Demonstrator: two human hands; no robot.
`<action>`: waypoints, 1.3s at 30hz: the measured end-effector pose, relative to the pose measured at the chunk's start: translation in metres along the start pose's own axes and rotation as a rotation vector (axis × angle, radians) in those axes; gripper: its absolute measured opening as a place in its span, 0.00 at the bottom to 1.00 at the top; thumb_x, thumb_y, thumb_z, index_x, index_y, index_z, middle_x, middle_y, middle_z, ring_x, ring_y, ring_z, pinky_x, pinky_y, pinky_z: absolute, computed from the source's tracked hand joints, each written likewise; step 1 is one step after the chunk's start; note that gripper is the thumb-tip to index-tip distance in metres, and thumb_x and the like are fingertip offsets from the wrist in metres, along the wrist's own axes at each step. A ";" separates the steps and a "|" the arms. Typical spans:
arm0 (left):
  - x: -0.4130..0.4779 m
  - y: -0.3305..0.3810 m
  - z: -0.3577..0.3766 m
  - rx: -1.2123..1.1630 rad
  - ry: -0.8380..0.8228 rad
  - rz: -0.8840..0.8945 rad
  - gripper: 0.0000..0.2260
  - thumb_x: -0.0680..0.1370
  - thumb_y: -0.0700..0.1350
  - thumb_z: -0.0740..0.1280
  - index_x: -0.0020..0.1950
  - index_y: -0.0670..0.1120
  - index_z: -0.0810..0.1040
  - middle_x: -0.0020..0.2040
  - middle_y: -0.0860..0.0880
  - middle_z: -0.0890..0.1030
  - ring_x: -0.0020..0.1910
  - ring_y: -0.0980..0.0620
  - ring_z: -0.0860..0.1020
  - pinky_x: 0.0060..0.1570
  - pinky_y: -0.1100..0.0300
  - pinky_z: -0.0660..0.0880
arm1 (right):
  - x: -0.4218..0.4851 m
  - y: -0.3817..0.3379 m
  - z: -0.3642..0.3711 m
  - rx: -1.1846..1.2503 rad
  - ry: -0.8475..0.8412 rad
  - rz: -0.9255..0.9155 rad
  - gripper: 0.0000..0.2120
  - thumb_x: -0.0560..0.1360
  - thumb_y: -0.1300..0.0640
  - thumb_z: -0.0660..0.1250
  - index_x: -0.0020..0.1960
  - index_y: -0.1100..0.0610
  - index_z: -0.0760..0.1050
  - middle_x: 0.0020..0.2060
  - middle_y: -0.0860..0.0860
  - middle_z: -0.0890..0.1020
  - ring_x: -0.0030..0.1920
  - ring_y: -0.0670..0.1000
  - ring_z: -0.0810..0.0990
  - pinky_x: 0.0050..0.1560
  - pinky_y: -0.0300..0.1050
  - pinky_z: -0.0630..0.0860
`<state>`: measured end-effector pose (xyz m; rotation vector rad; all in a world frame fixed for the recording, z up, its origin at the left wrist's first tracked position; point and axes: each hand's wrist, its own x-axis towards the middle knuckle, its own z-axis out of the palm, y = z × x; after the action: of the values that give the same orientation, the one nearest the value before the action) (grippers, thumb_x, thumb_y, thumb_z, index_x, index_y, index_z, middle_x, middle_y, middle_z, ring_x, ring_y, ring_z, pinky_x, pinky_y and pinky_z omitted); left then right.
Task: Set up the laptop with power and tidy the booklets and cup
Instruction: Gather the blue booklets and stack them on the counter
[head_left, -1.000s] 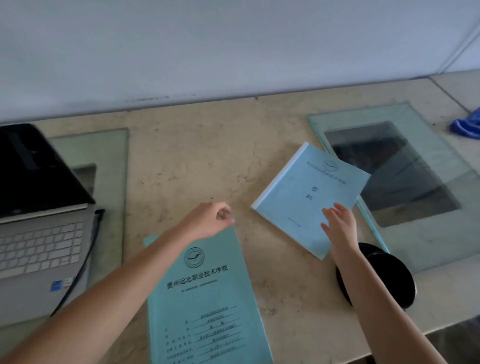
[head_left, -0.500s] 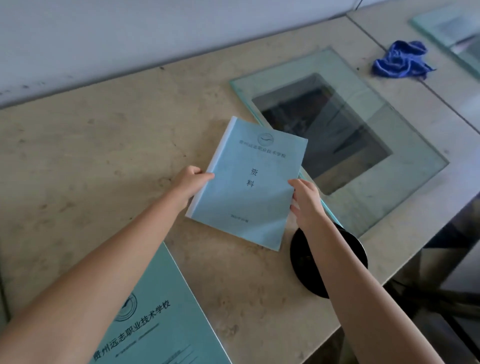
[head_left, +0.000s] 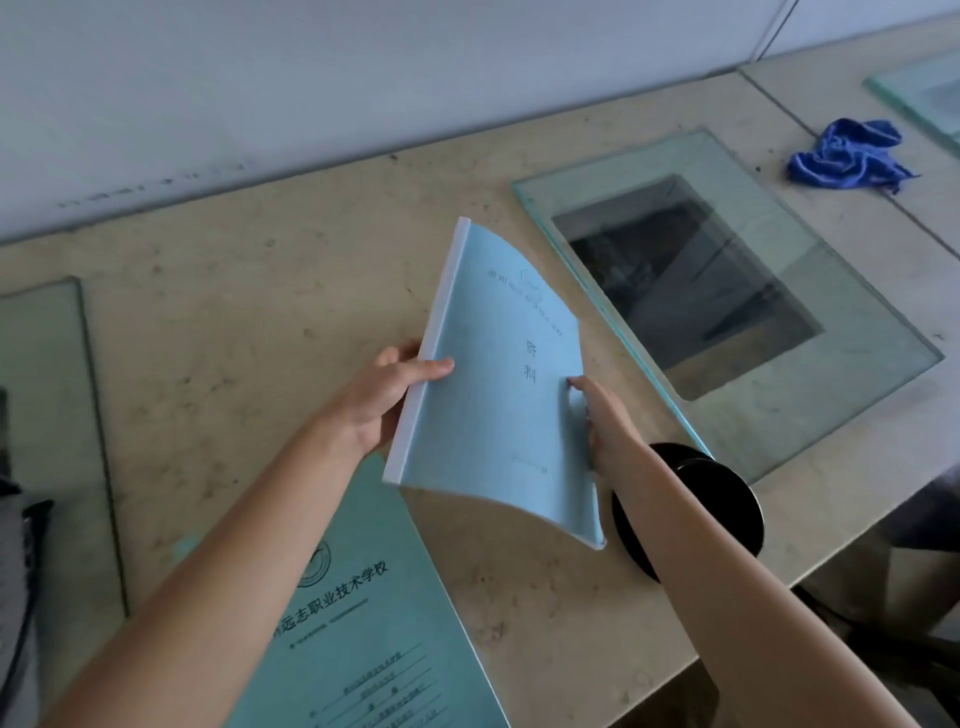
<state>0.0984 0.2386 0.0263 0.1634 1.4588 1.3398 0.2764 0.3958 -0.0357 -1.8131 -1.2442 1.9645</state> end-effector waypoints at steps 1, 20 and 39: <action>-0.014 -0.002 -0.007 -0.037 -0.022 0.024 0.18 0.73 0.37 0.68 0.62 0.43 0.72 0.53 0.42 0.81 0.41 0.49 0.84 0.35 0.57 0.81 | -0.005 0.004 0.004 -0.005 -0.036 -0.011 0.14 0.70 0.48 0.66 0.49 0.56 0.74 0.41 0.52 0.79 0.41 0.52 0.79 0.41 0.45 0.77; -0.205 -0.166 -0.123 -0.128 0.337 -0.161 0.13 0.75 0.46 0.67 0.56 0.40 0.79 0.46 0.44 0.84 0.42 0.48 0.82 0.41 0.57 0.78 | -0.108 0.125 0.076 -0.288 -0.460 -0.294 0.10 0.78 0.62 0.62 0.51 0.47 0.70 0.43 0.56 0.85 0.38 0.57 0.84 0.39 0.56 0.82; -0.207 -0.211 -0.146 0.923 0.456 -0.075 0.21 0.78 0.59 0.59 0.32 0.45 0.71 0.27 0.48 0.71 0.26 0.52 0.68 0.29 0.58 0.61 | -0.109 0.153 0.075 -0.767 -0.235 -0.655 0.12 0.73 0.59 0.66 0.57 0.52 0.75 0.46 0.47 0.73 0.42 0.44 0.75 0.38 0.34 0.69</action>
<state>0.1832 -0.0712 -0.0470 0.4069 2.3690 0.5635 0.2944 0.1963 -0.0669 -1.1205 -2.5150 1.4296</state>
